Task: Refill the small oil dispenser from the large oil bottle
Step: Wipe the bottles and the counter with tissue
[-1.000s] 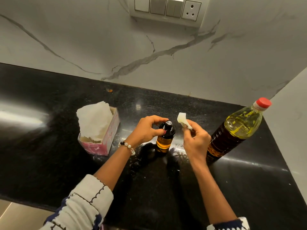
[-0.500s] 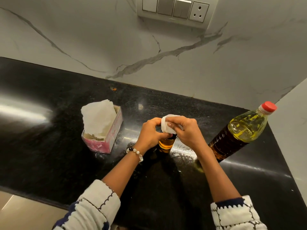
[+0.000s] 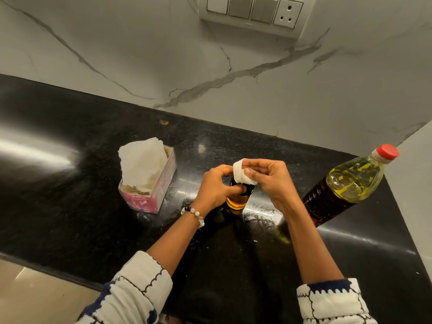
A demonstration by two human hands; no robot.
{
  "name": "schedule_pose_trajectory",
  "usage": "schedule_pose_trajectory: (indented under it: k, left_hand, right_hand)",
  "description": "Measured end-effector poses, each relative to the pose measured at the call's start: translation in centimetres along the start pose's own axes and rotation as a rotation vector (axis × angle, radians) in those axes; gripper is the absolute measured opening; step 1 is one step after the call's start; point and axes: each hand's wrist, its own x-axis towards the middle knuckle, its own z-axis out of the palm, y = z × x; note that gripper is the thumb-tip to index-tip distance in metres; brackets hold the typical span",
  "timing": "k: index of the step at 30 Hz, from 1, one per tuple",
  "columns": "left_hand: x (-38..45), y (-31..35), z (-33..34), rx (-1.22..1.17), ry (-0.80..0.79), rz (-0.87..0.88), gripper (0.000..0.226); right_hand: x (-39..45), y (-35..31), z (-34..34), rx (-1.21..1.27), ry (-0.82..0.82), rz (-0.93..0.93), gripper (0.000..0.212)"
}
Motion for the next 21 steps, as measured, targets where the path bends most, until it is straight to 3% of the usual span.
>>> schedule_pose_trajectory:
  k: [2, 8, 14, 17, 21]
  left_hand:
    - [0.1, 0.0, 0.1, 0.003, 0.001, 0.001, 0.044]
    - [0.1, 0.0, 0.1, -0.002, 0.013, -0.032, 0.049]
    - [0.1, -0.1, 0.0, -0.021, -0.001, -0.017, 0.046]
    - [0.1, -0.1, 0.1, -0.016, 0.005, -0.026, 0.046]
    - [0.1, 0.1, 0.1, -0.032, 0.002, -0.018, 0.039]
  right_hand:
    - [0.0, -0.5, -0.3, -0.021, -0.031, 0.025, 0.024]
    - [0.3, -1.1, 2.1, -0.234, 0.164, -0.069, 0.007]
    - [-1.5, -1.1, 0.2, -0.307, 0.078, -0.008, 0.033]
    - [-1.5, -1.5, 0.9, -0.587, 0.1, -0.109, 0.047]
    - [-0.3, -2.4, 2.0, -0.943, -0.016, -0.19, 0.032]
